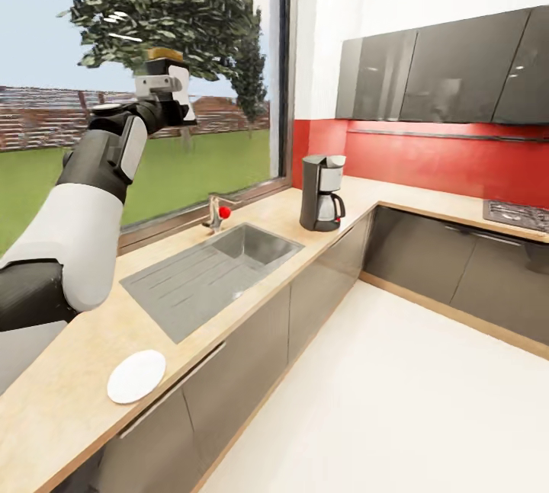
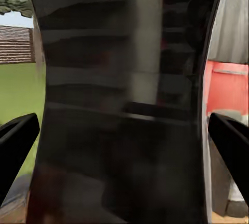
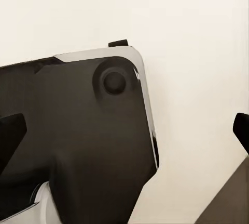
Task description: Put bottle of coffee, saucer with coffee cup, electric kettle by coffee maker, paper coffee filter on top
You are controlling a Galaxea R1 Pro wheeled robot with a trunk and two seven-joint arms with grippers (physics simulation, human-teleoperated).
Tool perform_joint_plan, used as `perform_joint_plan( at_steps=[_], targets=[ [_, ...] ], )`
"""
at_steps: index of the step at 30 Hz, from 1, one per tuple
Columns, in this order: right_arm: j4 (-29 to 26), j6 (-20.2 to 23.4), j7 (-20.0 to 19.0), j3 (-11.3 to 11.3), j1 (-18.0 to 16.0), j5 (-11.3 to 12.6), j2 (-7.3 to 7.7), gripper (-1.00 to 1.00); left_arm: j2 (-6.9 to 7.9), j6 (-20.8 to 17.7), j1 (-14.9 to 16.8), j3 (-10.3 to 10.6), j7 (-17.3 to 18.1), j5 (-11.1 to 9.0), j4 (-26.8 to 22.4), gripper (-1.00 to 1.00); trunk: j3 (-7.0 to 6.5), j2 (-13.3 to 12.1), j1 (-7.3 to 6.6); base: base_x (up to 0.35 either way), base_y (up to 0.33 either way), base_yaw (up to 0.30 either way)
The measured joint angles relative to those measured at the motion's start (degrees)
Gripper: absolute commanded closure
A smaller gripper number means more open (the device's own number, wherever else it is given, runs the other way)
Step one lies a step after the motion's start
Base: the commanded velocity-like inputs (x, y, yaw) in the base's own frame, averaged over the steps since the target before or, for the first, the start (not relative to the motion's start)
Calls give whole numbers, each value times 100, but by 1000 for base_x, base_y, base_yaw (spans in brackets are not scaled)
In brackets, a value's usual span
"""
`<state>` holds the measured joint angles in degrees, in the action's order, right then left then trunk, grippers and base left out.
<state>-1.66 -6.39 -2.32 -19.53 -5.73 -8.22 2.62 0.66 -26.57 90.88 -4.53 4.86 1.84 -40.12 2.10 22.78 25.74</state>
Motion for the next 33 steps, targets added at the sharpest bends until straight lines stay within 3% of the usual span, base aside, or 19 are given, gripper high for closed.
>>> perform_joint_plan(
  at_steps=[10, 14, 21, 29, 33],
  targets=[
    [-6, -3, 5, -5, -1, -1, 0, -100, -6, 6, -18, 0, 5, -18, -3, 100, 0, 0, 0, 103, -268, -118],
    [-141, -8, 0, -8, -2, 6, -4, -100, -114, 30, -67, 18, 13, -37, 0, 100, 0, -1, 1, 70, -246, -3],
    [-296, -14, -15, -8, -1, 9, -16, -100, -365, 201, -789, 48, 13, 5, -10, 100, 1, -2, 1, 89, -192, 0],
    [-546, -17, -23, -16, -1, 18, -40, -100, -600, 912, -1596, 76, 25, 16, -2, 100, 2, 0, -1, 155, -223, 0],
    [-574, -17, -23, -17, -1, 26, -43, -100, -619, 1500, -2074, 79, 65, 28, 43, 100, 2, -1, -1, 180, -230, 0]
  ],
)
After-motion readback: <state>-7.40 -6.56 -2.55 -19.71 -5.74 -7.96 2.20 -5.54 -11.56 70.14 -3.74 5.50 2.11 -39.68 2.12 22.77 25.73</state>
